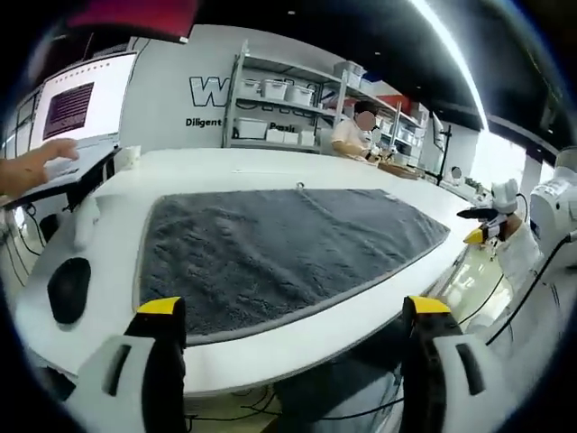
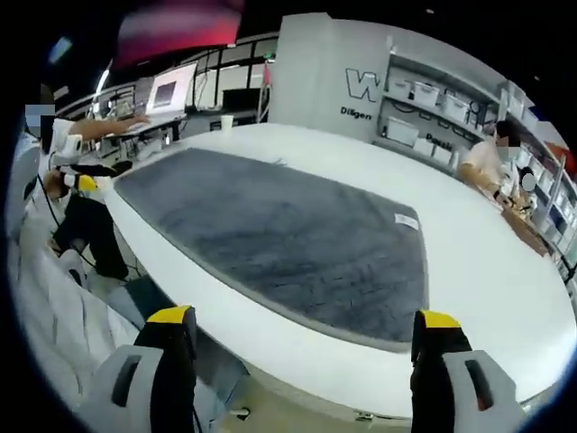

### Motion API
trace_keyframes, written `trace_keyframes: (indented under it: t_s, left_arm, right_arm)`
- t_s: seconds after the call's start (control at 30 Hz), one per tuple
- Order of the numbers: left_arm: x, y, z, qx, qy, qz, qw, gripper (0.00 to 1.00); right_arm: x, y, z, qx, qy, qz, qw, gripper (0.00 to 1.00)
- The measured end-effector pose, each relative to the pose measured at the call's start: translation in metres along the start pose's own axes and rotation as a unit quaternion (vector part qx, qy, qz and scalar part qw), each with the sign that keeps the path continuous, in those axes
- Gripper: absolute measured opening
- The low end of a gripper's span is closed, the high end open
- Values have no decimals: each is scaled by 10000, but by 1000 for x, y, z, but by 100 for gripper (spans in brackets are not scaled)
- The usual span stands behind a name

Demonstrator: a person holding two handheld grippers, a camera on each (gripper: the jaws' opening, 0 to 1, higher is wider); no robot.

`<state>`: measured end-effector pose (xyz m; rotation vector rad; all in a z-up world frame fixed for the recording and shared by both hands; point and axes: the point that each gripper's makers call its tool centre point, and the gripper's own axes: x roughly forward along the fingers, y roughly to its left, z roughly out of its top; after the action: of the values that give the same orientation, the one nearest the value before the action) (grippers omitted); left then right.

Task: Open the folded towel by lifting each exposed corner and separating the folded layers until the towel lies flat within the target outline without major curled edges

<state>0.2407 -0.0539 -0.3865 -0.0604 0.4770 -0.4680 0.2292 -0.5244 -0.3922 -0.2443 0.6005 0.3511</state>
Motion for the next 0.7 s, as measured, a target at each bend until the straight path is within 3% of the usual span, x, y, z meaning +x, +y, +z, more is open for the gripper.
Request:
trace_keyframes:
  t_s: [0.7]
  left_arm:
    - [-4, -1, 3, 69, 9, 67, 10000, 97]
  right_arm:
    - [-4, 1, -2, 7, -19, 15, 10000, 99]
